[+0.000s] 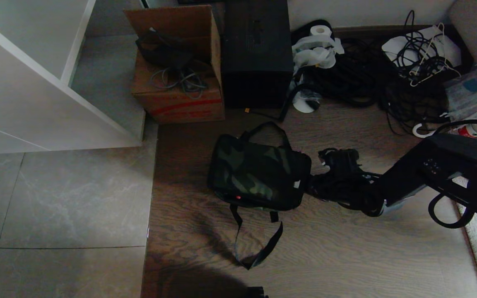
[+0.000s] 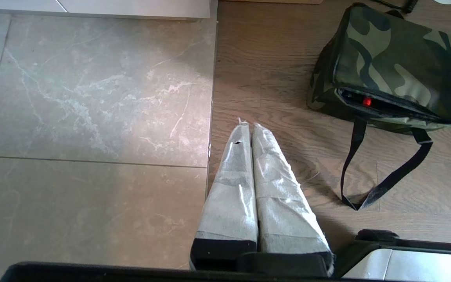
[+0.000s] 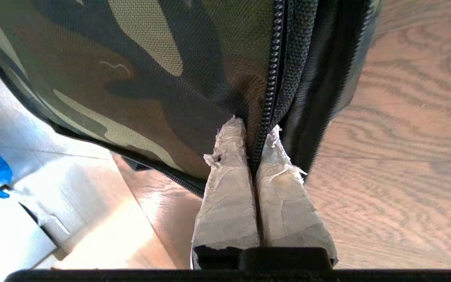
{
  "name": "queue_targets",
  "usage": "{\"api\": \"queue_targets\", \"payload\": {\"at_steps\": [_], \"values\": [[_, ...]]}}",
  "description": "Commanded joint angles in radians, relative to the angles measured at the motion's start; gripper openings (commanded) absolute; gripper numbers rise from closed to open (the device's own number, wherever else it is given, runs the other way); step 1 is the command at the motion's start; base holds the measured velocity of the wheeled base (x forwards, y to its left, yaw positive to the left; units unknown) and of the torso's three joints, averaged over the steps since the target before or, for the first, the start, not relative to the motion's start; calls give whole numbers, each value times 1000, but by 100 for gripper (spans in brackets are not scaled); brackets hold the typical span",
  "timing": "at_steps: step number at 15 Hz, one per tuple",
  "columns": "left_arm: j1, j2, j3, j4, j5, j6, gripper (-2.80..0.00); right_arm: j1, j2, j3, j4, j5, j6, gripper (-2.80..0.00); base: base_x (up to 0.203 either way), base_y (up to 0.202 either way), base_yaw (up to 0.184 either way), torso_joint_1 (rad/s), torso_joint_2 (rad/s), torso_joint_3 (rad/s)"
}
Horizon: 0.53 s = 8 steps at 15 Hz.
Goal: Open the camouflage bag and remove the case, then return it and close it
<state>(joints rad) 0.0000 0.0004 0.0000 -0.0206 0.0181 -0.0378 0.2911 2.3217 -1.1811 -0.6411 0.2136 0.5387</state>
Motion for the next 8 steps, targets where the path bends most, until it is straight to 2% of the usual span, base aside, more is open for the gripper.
{"api": "queue_targets", "payload": {"at_steps": [1, 5, 8], "values": [[0, 0, 9, -1, 0, -1, -280, -15, 7, -3, -4, 1, -12, -280, 0, 0, 0, 0, 0, 0], [0, 0, 9, -1, 0, -1, -280, -39, 8, -1, -3, 16, -61, -280, 0, 0, 0, 0, 0, 0], [0, 0, 9, -1, 0, -1, -280, -47, 10, -11, -4, 16, -68, -280, 0, 0, 0, 0, 0, 0]]}}
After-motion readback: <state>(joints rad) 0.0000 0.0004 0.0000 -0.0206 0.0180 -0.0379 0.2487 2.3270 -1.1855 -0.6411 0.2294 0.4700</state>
